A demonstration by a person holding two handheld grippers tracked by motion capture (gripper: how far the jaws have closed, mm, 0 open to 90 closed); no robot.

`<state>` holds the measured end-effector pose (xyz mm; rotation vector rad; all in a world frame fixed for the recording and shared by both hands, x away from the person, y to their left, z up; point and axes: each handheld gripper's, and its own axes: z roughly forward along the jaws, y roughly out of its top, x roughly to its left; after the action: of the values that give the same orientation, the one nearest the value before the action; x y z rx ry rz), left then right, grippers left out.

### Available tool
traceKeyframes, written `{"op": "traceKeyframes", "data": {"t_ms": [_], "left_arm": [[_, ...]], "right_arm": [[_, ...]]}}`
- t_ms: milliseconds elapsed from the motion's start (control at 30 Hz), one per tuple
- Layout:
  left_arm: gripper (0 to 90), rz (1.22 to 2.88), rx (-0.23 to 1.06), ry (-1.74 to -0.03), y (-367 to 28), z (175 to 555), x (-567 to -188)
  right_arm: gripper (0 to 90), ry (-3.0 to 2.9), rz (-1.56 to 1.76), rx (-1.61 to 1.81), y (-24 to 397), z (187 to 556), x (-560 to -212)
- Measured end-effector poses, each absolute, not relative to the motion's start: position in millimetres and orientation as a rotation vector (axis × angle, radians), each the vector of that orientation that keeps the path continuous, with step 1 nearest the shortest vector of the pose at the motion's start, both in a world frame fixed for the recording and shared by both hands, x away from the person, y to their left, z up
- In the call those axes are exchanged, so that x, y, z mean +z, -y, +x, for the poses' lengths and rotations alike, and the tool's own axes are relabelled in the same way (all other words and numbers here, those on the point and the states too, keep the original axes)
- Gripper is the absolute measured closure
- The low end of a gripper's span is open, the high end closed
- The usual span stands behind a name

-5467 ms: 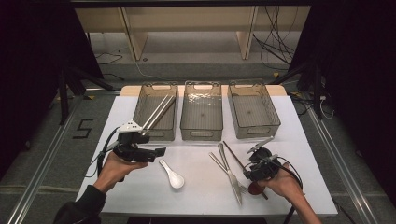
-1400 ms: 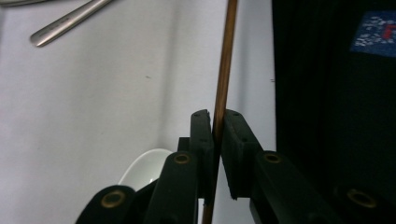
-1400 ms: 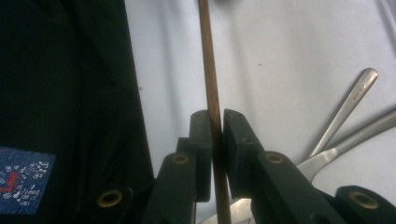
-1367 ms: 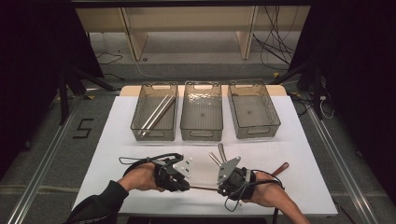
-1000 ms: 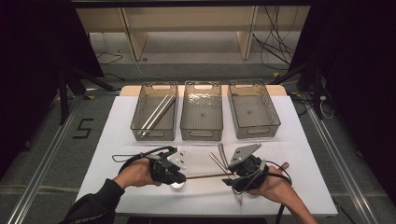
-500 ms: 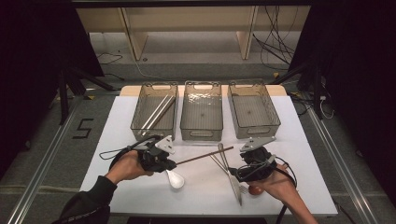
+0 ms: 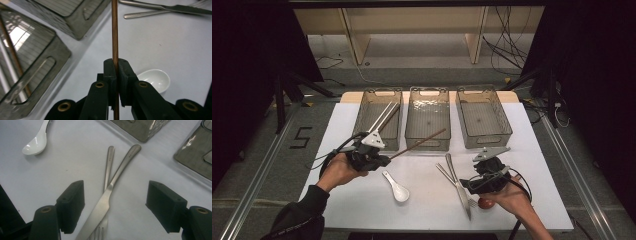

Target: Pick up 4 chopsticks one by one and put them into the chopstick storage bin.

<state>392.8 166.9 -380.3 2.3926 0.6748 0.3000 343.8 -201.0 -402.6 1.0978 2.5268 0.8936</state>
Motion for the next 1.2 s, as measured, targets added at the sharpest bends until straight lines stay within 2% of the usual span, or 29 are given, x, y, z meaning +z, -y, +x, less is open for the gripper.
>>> {"op": "traceKeyframes", "data": {"t_ms": [500,1200], "left_arm": [[85.4,2.264,0.370,-0.856,-193,417,-371],[85.4,2.186,0.412,-1.029,-209,461,-369]], "right_arm": [[29.7,-2.508,1.125,0.897,205,346,-404],[29.7,-2.512,1.119,0.897,205,346,-403]]}}
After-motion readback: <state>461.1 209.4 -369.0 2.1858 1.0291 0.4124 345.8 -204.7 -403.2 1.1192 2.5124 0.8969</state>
